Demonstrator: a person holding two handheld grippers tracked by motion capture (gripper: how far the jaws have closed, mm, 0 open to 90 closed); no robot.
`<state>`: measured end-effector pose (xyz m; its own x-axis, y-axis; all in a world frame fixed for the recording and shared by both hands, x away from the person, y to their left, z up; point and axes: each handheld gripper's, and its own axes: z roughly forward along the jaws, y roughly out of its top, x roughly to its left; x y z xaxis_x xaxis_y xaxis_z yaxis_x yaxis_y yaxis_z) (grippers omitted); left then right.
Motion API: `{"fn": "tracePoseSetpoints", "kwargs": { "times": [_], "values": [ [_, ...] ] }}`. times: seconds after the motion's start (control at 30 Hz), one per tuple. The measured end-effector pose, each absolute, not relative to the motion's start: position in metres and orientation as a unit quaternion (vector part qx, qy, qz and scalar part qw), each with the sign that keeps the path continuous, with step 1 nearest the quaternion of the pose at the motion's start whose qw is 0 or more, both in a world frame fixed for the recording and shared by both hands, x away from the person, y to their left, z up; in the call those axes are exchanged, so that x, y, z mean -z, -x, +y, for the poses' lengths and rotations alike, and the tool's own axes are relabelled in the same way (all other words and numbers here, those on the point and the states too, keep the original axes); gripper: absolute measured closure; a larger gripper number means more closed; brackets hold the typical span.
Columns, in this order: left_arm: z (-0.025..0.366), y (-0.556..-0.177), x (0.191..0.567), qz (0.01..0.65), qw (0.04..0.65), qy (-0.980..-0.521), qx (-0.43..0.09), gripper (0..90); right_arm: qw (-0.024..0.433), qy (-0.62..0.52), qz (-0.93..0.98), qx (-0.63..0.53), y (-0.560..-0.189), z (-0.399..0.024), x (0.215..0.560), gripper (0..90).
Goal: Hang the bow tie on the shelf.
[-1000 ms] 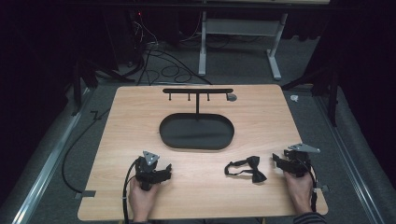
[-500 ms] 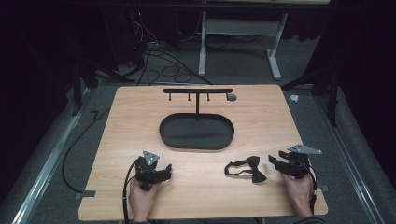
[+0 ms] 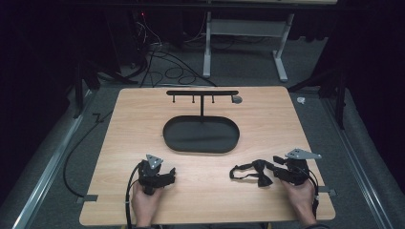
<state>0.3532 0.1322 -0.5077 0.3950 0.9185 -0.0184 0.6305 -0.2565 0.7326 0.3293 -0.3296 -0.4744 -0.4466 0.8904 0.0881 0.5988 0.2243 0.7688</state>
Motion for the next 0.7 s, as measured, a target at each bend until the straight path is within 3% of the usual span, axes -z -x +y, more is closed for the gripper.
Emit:
{"fn": "tracePoseSetpoints", "kwargs": {
  "times": [0.7],
  "values": [
    [0.132,-0.353,0.508,0.507,0.338,-0.764,-0.212,18.1,0.17,-0.444,0.786,-0.395,-0.333,-0.3,0.468,56.9]
  ]
}}
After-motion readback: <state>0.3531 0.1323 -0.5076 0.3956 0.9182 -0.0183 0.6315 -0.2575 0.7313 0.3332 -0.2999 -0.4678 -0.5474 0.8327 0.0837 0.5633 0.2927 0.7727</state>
